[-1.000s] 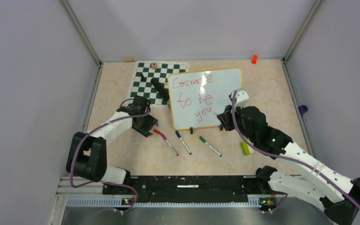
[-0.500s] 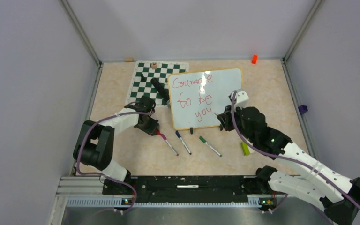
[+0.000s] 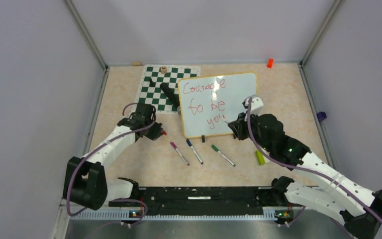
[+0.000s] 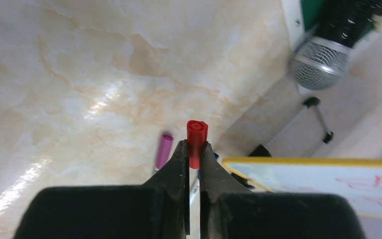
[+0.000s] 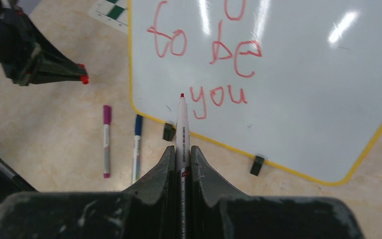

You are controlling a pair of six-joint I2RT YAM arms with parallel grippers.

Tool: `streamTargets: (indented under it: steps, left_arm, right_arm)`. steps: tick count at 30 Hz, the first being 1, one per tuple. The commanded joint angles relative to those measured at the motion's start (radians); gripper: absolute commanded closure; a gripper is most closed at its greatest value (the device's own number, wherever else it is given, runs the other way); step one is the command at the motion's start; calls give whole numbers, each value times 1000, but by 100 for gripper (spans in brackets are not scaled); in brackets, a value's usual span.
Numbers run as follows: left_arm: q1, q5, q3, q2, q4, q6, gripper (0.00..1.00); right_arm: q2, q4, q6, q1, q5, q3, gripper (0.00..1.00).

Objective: Write a sentence on the whiteboard
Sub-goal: Pick up the pen cap from the center of the board, then insert the whiteboard marker without the cap into the pen cap.

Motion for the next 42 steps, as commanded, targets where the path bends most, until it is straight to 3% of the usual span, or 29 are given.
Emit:
streamTargets:
  steps: [1,4,6,12,18,29,42]
  left_arm:
    - [9,211,-72,-95,200,32,100]
    - [10,370,-168,-133,396,-76,100]
    - [7,406,-204,-157,448,-128,100]
    - [7,401,-229,-245,427,-140,100]
    - [7,415,-284,-309,424,-188,100]
    - [7,437,-300,-330,415,-218,100]
    - [9,470,-312,-333,423,-237,100]
  right_arm:
    - [-23,156,-2,-7,-215,-36,100]
    - [-40,369,45,17,-345,-137,100]
    - [-34,459,44,83,-288,-192,100]
    - [87,637,-15,315,-72,-271,100]
    - [235,782,-24,383,18,-278,100]
    - [393,825,-51,384,7,-181,100]
    - [460,844,-63,385,20,-141,100]
